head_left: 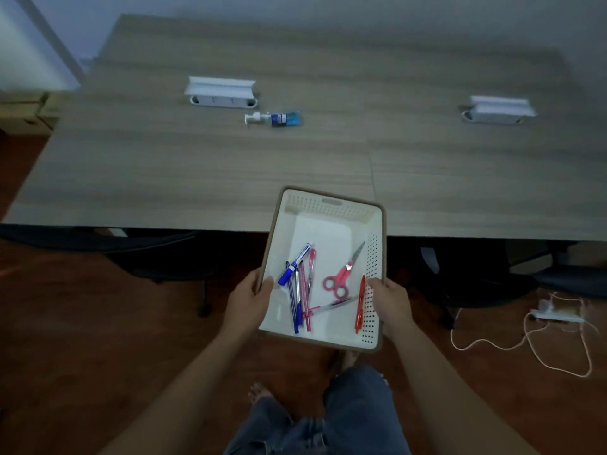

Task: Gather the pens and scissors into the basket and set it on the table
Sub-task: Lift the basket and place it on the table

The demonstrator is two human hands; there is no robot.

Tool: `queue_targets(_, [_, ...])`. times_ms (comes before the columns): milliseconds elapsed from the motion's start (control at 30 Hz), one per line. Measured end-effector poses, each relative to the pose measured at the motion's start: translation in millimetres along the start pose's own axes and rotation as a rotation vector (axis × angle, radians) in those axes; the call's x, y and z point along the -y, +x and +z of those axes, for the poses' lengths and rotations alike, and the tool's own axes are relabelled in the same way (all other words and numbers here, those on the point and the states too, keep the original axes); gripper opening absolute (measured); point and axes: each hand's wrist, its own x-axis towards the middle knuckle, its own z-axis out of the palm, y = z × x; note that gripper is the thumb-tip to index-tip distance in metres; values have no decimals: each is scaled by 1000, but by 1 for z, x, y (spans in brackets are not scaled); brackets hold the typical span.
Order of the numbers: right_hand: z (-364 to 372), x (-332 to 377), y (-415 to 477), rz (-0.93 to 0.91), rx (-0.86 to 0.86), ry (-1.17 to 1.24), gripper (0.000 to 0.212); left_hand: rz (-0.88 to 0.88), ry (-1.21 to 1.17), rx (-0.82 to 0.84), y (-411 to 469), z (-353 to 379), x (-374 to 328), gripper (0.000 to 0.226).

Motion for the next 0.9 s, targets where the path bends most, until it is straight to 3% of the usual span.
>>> queue_targets(200, [16,47,46,46,-49,174,18,-34,-62,-20,59,0,-38,37])
queue_targets(400, [36,106,100,29,-98,266,30,-402,-553,-99,104,35,-94,38])
queue_targets(567, [53,146,130,16,-57,336,26,-302,-529,-68,141,72,-149,56])
queue_targets(733, [37,177,162,-31,100,207,23,-371,-525,-173,182,82,-187,26])
queue_targets(833, [15,199,190,-95,168,170,33,-367,-517,-128,201,75,-201,30])
queue_targets(900, [-2,224,214,-175,103,127,47,-362,-483,-106,217,67,-209,31])
